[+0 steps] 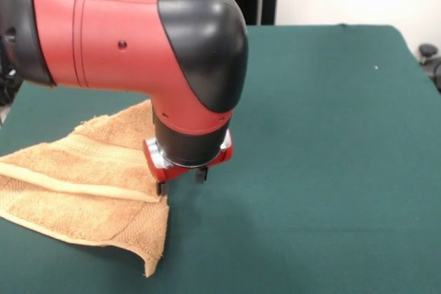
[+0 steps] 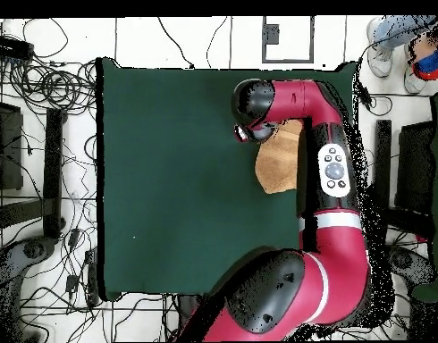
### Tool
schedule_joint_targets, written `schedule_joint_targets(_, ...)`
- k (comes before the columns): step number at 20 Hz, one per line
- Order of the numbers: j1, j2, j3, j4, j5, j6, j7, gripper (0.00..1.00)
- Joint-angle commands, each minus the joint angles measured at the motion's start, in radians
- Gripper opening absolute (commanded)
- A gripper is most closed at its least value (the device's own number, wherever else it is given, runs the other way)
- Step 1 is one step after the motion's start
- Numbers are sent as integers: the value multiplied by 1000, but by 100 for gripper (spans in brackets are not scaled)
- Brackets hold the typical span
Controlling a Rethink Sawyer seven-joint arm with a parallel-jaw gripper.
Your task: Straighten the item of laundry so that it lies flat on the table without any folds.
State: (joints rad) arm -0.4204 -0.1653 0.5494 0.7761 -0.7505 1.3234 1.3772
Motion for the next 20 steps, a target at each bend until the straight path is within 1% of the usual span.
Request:
schedule_joint_targets(1,68,9,-30,-20,-92,52,-298,100)
schedule_joint_targets(3,81,-3,-43,-23,-111,59,-295,100)
schedule_joint_targets(11,110,-63,-113,44,-161,33,-264,100)
schedule_joint_targets(13,120,-62,-128,44,-165,41,-264,100)
schedule_joint_targets(17,112,-89,-139,95,-143,43,-281,100)
schedule_joint_targets(20,69,-84,-113,166,-92,12,-316,100)
